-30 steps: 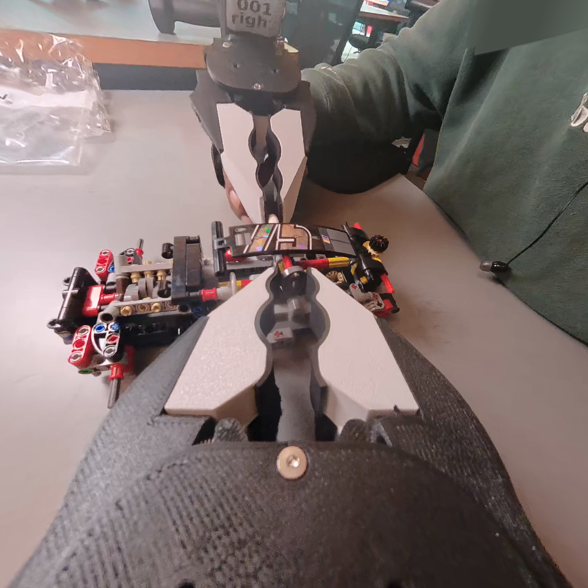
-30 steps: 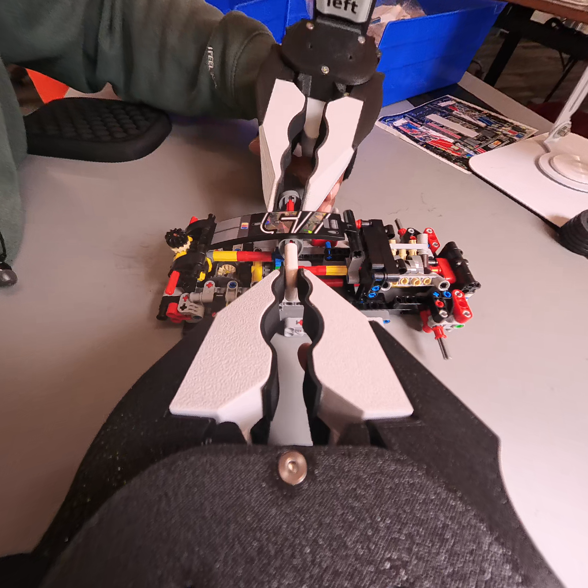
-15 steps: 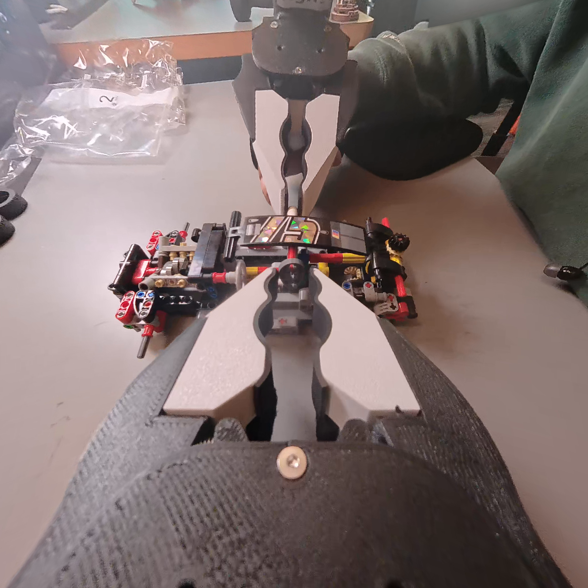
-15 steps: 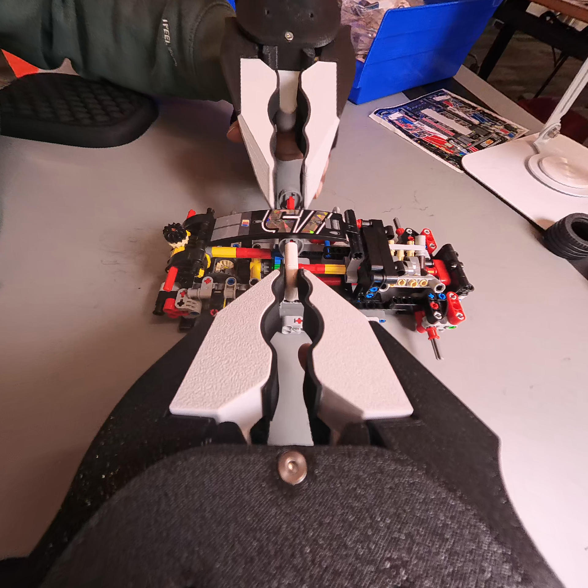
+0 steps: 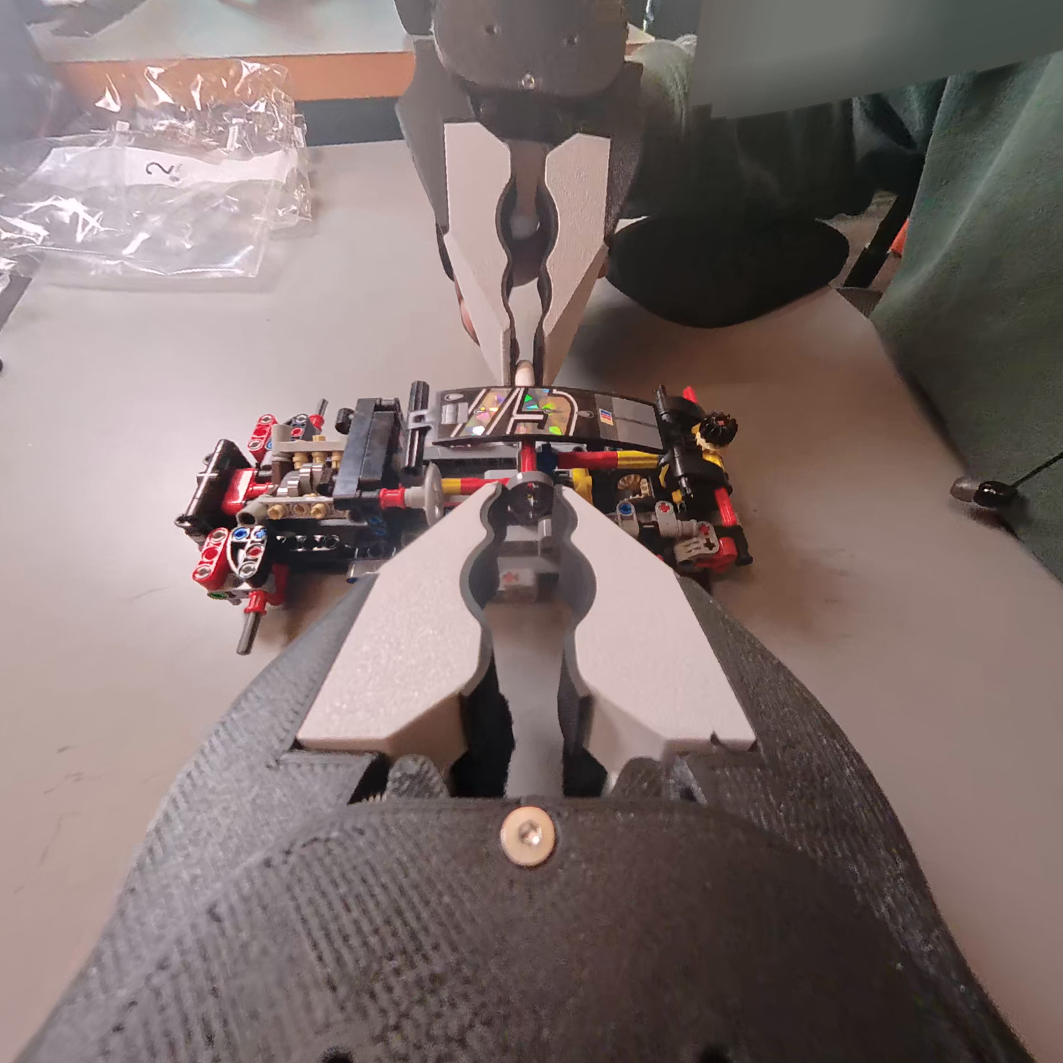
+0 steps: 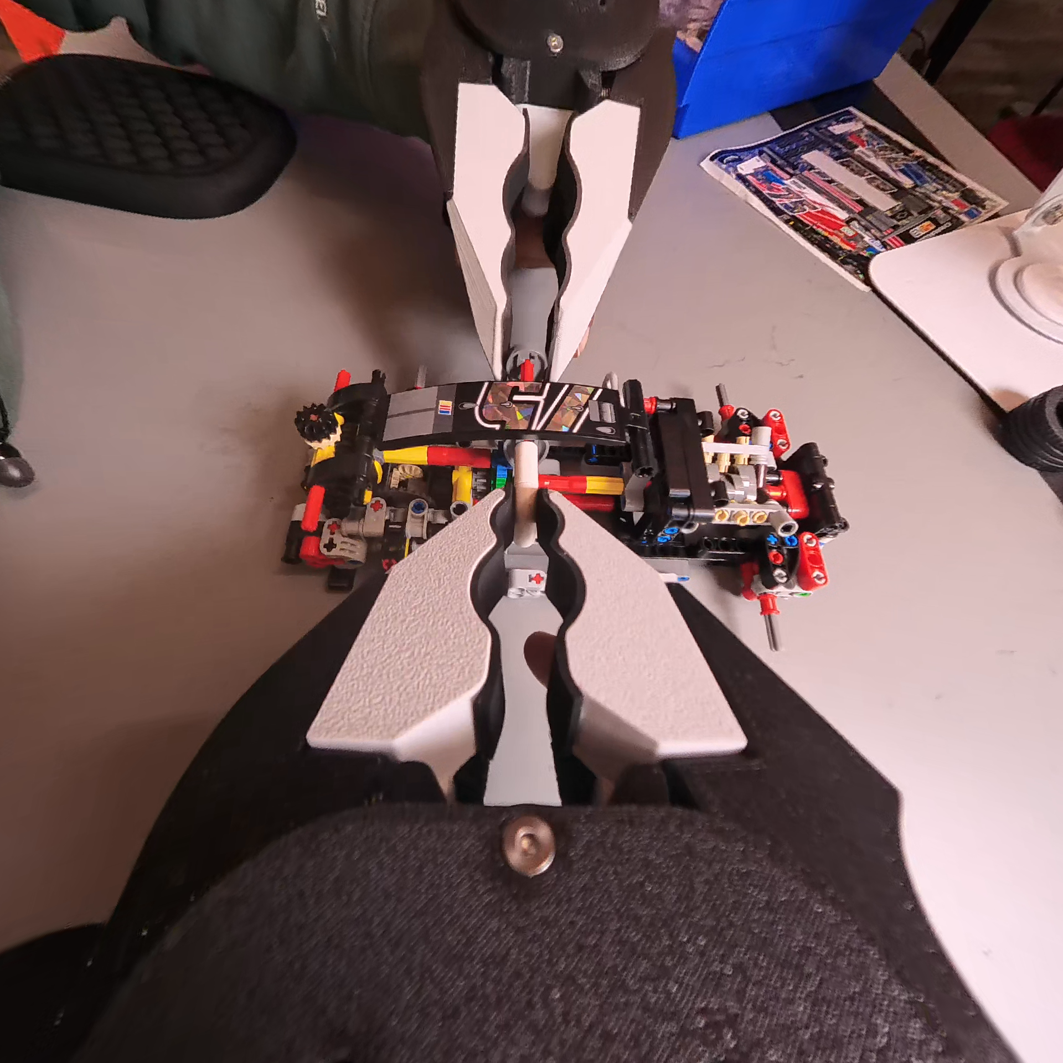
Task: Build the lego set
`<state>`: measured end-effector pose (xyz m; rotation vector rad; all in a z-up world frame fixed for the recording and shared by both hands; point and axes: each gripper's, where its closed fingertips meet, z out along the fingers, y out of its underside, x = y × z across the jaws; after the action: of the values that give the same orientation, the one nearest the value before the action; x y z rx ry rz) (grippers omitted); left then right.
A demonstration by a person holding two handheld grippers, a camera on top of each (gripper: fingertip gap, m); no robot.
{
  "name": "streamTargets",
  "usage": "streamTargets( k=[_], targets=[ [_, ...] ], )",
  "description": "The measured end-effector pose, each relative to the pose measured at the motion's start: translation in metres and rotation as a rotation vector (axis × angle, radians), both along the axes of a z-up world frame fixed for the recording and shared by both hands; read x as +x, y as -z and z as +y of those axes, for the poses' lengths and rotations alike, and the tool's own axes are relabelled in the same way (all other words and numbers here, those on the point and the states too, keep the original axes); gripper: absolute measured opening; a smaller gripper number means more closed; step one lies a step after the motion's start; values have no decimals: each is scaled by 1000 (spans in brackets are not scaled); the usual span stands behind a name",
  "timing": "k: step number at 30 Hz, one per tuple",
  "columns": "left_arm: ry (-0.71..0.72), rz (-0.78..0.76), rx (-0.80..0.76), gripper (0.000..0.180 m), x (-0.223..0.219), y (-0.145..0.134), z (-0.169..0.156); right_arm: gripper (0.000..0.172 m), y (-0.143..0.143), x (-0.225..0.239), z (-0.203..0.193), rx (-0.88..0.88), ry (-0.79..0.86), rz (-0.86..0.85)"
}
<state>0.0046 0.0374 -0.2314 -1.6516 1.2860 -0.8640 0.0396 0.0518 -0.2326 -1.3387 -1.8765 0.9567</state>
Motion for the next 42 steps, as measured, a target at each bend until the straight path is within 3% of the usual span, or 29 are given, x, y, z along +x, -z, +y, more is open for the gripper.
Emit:
streamTargets(
  k=[21,40,42],
  targets=[
    [106,247,-50,12,14,4,-2,4,0,6,-3,-6,0,-86],
    [89,209,-90,13,20,0,4,5,1,4,-1,-92,18,-13],
    [51,188,-64,15,16,-2,7,27,-6,6,-1,-203,9,20]
  ],
)
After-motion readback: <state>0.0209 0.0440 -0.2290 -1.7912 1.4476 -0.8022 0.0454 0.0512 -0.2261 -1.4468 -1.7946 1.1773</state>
